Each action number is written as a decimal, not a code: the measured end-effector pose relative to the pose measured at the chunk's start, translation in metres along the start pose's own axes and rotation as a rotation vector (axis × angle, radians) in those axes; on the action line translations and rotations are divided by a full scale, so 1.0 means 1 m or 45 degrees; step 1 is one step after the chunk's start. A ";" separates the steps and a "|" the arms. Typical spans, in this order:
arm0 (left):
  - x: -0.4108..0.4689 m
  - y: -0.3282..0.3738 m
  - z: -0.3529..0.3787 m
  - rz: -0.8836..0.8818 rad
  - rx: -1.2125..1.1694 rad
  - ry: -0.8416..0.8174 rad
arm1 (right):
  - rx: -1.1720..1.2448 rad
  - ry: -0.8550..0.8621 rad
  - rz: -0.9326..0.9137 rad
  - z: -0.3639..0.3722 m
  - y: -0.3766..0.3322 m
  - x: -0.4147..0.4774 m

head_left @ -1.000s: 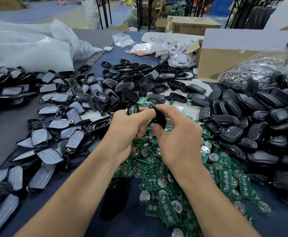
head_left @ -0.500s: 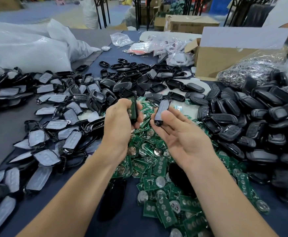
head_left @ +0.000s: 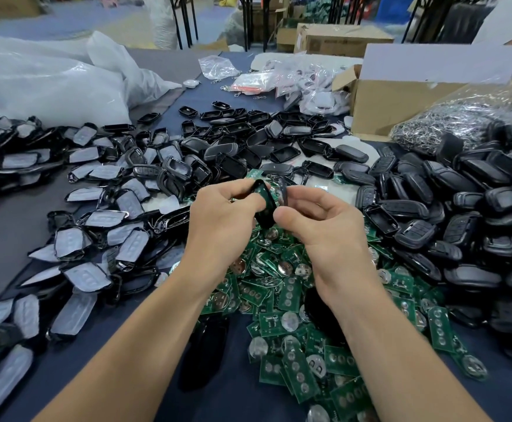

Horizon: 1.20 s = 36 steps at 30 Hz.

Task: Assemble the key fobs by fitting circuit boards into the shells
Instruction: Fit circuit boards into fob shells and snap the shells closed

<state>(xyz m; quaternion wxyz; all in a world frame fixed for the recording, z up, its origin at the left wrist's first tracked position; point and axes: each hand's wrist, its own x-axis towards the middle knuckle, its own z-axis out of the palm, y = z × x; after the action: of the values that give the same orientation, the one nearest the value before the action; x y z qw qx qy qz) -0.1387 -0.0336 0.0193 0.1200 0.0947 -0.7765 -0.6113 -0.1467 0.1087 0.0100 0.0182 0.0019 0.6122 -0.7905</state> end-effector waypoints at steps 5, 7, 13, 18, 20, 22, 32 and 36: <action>0.002 -0.001 0.000 0.009 -0.066 0.009 | -0.203 0.035 -0.146 0.000 0.002 0.000; 0.002 -0.002 0.000 0.010 -0.109 -0.021 | -0.266 0.040 -0.171 -0.001 0.003 0.001; 0.005 -0.004 -0.006 -0.049 -0.284 -0.255 | -0.285 0.006 -0.209 -0.005 0.005 0.004; 0.009 -0.004 -0.017 -0.042 -0.368 -0.504 | -0.172 -0.090 -0.152 -0.010 0.003 0.007; 0.008 -0.004 -0.017 0.001 -0.355 -0.519 | -0.142 -0.160 -0.140 -0.013 0.001 0.007; 0.008 -0.004 -0.017 0.049 -0.332 -0.495 | -0.207 -0.171 -0.191 -0.016 -0.001 0.007; 0.008 -0.007 -0.020 0.154 -0.245 -0.447 | -0.450 -0.172 -0.348 -0.020 -0.002 0.007; 0.008 -0.006 -0.022 0.106 -0.347 -0.510 | -0.490 -0.149 -0.379 -0.019 -0.001 0.006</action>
<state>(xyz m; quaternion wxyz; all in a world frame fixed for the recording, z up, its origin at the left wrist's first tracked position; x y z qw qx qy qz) -0.1396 -0.0576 0.0191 0.0004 -0.0776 -0.6983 -0.7116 -0.1532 0.1267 0.0062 -0.0630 -0.1378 0.7430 -0.6519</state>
